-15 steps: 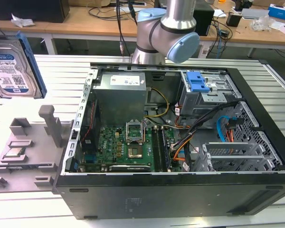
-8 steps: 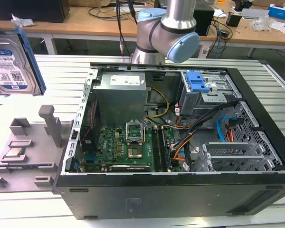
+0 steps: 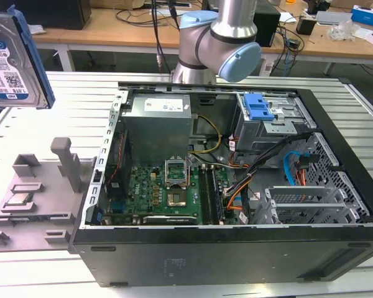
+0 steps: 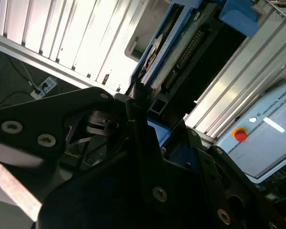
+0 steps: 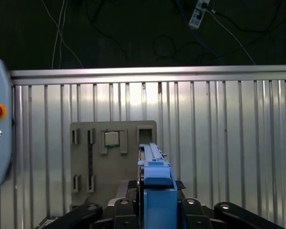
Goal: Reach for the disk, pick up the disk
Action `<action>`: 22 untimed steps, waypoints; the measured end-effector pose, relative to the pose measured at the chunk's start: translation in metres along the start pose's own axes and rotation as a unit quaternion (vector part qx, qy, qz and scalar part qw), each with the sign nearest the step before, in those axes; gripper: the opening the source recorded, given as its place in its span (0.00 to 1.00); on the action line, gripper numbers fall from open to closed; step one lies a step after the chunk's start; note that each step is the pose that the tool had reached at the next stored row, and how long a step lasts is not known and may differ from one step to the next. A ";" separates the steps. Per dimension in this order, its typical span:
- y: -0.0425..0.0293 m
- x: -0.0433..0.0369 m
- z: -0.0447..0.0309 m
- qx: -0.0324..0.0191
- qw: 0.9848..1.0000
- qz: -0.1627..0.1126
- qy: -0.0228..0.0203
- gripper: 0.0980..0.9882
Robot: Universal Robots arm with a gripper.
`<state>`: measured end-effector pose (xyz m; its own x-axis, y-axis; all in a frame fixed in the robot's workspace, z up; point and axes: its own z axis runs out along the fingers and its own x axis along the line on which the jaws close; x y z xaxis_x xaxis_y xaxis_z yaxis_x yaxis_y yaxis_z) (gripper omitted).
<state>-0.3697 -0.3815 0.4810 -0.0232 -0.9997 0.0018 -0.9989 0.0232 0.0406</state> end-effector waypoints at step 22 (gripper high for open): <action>-0.0013 0.0000 -0.0400 -0.001 1.000 0.000 0.000 0.30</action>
<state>-0.3668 -0.3815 0.5209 -0.0232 -0.9997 0.0019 -0.9988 0.0232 0.0422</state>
